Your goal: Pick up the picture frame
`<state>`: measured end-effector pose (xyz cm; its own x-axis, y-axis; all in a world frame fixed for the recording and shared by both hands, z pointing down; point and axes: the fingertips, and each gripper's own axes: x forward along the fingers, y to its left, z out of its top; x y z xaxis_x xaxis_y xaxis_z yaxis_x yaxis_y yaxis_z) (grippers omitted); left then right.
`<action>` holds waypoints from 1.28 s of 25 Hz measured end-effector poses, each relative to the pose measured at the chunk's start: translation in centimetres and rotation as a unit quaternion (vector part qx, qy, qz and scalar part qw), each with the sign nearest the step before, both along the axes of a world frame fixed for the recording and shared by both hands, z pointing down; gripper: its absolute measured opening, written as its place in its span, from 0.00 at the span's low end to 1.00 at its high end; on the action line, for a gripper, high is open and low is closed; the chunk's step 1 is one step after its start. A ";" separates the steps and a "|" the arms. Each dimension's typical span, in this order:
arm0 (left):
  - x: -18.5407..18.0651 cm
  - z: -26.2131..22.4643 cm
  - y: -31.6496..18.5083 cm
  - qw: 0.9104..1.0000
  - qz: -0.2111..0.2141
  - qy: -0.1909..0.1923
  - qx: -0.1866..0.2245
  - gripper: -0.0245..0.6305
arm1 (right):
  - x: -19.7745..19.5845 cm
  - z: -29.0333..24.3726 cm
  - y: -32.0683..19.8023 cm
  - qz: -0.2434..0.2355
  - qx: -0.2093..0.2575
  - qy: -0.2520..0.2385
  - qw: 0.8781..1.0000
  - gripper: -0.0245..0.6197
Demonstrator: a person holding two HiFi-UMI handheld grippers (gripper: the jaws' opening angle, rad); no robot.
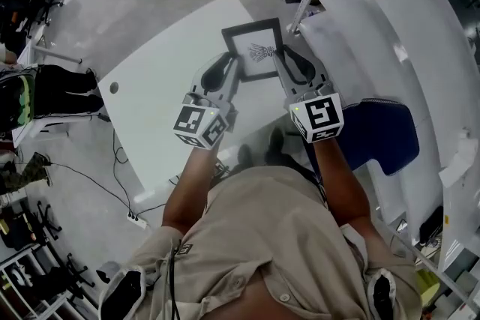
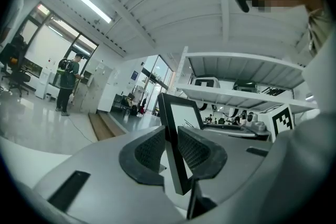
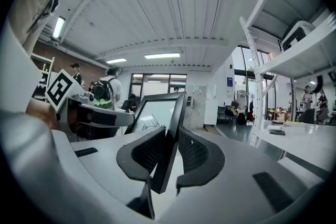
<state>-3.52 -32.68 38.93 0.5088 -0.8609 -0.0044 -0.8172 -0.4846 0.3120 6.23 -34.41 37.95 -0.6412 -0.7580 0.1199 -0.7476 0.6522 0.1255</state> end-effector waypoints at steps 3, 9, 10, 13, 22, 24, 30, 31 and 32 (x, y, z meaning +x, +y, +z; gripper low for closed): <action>0.3 -1.3 0.6 1.000 0.005 -0.001 0.015 0.16 | 0.4 -1.3 0.8 0.003 0.013 -0.003 1.000 0.17; 0.7 -3.6 1.8 0.999 0.014 -0.009 0.045 0.16 | 0.8 -3.6 2.1 0.007 0.037 -0.011 0.999 0.17; 0.7 -4.0 1.9 0.999 0.015 -0.010 0.050 0.16 | 0.8 -3.9 2.3 0.007 0.040 -0.013 0.999 0.17; 0.7 -4.8 2.5 0.998 0.016 -0.014 0.060 0.16 | 0.8 -4.6 2.8 0.006 0.047 -0.015 0.999 0.17; 0.6 -5.8 3.8 0.997 0.018 -0.016 0.070 0.16 | 0.7 -5.8 4.2 0.005 0.058 -0.016 0.998 0.17; 0.7 -5.9 4.0 0.997 0.019 -0.017 0.072 0.16 | 0.8 -5.9 4.4 0.006 0.059 -0.016 0.998 0.17; 0.8 -6.2 4.2 0.997 0.019 -0.016 0.075 0.16 | 1.0 -6.3 4.6 0.007 0.061 -0.014 0.998 0.17; 0.9 -6.2 4.2 0.997 0.019 -0.016 0.075 0.16 | 1.0 -6.3 4.6 0.007 0.062 -0.014 0.998 0.17; 0.9 -6.2 4.2 0.997 0.019 -0.017 0.075 0.16 | 1.1 -6.4 4.6 0.007 0.062 -0.014 0.998 0.17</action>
<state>-2.58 -28.46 32.71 0.5436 -0.8316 -0.1139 -0.8059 -0.5551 0.2060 7.29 -29.79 31.59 -0.6319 -0.7750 0.0072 -0.7609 0.6221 0.1842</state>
